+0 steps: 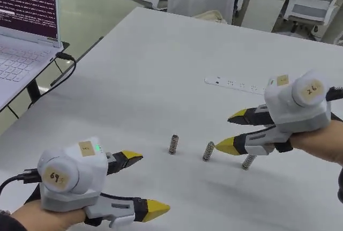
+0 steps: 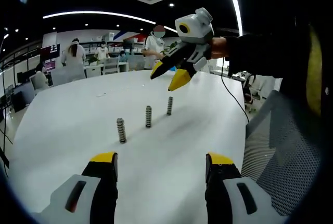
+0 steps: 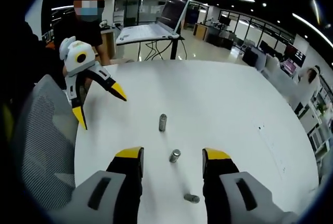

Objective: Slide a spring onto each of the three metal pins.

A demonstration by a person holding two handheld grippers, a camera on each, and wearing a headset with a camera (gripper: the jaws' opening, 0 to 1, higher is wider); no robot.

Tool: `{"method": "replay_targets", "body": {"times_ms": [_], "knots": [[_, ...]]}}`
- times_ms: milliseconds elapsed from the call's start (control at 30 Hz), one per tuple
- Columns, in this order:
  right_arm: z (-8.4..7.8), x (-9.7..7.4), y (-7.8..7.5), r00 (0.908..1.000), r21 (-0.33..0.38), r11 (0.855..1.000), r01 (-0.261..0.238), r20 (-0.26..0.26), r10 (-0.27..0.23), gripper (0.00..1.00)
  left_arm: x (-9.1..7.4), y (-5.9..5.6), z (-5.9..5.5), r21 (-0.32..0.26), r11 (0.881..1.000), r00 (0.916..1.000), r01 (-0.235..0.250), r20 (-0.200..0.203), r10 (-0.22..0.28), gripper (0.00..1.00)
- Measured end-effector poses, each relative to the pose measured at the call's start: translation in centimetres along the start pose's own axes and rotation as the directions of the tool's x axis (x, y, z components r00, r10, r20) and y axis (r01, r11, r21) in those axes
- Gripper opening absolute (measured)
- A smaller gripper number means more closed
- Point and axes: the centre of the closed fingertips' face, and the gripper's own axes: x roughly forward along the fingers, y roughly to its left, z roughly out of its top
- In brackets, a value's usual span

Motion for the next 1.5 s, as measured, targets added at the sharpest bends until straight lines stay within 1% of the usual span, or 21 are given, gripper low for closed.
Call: {"method": "replay_targets", "body": {"times_ms": [200,300,400,433,500,567,633,733,800,933,1033,1067,1100,1167,1233,1333,1433,1467,1500], "knots": [[-1.0,-2.0,-0.2,0.9983,0.044,0.998,0.048,0.030,-0.049,0.44,0.4,-0.1,0.7,0.011,1.000,0.9999,0.008,0.009,-0.008,0.65],[-1.3,-3.3,-0.4,0.9948,0.076,0.994,0.078,0.058,-0.083,0.44,0.5,-0.2,1.0,0.015,1.000,0.9999,0.007,0.012,-0.007,0.65],[-1.7,-4.4,-0.6,0.9909,0.101,0.989,0.104,0.075,-0.111,0.45,0.5,-0.2,1.3,0.019,1.000,0.9998,0.007,0.016,-0.007,0.65],[-1.9,-4.9,-0.7,0.9883,0.115,0.987,0.116,0.085,-0.126,0.45,0.6,-0.2,1.4,0.019,1.000,0.9998,0.007,0.018,-0.007,0.65],[-2.2,-5.4,-0.6,0.9864,0.128,0.984,0.124,0.092,-0.136,0.45,0.6,-0.3,1.6,0.018,1.000,0.9998,0.007,0.021,-0.007,0.65],[-2.7,-6.1,-0.5,0.9825,0.152,0.979,0.137,0.104,-0.154,0.45,0.7,-0.3,1.7,0.021,1.000,0.9997,0.007,0.023,-0.007,0.65],[-3.4,-6.7,-0.2,0.9802,0.178,0.974,0.141,0.113,-0.163,0.45,0.7,-0.5,2.0,0.020,1.000,0.9996,0.007,0.028,-0.008,0.65],[-4.9,-7.4,0.5,0.9770,0.208,0.966,0.150,0.118,-0.177,0.45,0.7,-0.6,2.0,0.021,1.000,0.9995,0.006,0.031,-0.007,0.65],[-5.7,-7.7,0.9,0.9749,0.226,0.962,0.154,0.123,-0.185,0.46,0.7,-0.7,2.1,0.019,1.000,0.9994,0.008,0.034,-0.008,0.65],[-6.6,-8.2,1.8,0.9696,0.264,0.953,0.147,0.152,-0.191,0.46,0.6,-0.8,2.3,0.013,1.000,0.9990,0.006,0.044,-0.007,0.65],[-7.4,-8.4,2.5,0.9648,0.285,0.946,0.153,0.164,-0.206,0.47,0.4,-0.8,2.3,0.008,1.000,0.9988,0.002,0.049,-0.003,0.65],[-7.4,-8.5,2.5,0.9644,0.287,0.946,0.154,0.164,-0.207,0.47,0.4,-0.8,2.3,0.008,1.000,0.9988,0.002,0.050,-0.002,0.65],[-7.7,-8.6,2.7,0.9595,0.299,0.941,0.159,0.177,-0.219,0.48,0.4,-0.8,2.3,0.004,1.000,0.9987,0.001,0.050,-0.001,0.65],[-8.4,-8.8,3.0,0.9561,0.316,0.935,0.161,0.185,-0.227,0.50,0.2,-0.8,2.3,-0.001,1.000,0.9985,-0.003,0.055,0.003,0.65],[-9.0,-8.8,3.2,0.9549,0.326,0.931,0.165,0.183,-0.234,0.51,0.2,-0.8,2.1,-0.009,1.000,0.9984,-0.004,0.056,0.005,0.65],[-9.7,-8.8,3.7,0.9500,0.327,0.930,0.168,0.199,-0.241,0.57,0.1,-0.9,1.9,-0.021,1.000,0.9984,-0.006,0.056,0.007,0.66],[-10.8,-8.3,4.4,0.9508,0.329,0.928,0.173,0.190,-0.245,0.67,0.0,-0.9,1.6,-0.035,0.999,0.9983,-0.008,0.058,0.010,0.66],[-11.0,-8.3,4.4,0.9503,0.327,0.929,0.175,0.191,-0.246,0.71,-0.1,-0.9,1.5,-0.038,0.999,0.9982,-0.009,0.058,0.012,0.66],[-11.1,-8.2,4.5,0.9502,0.329,0.928,0.176,0.190,-0.247,0.72,-0.1,-0.8,1.5,-0.041,0.999,0.9981,-0.011,0.060,0.014,0.66]]}}
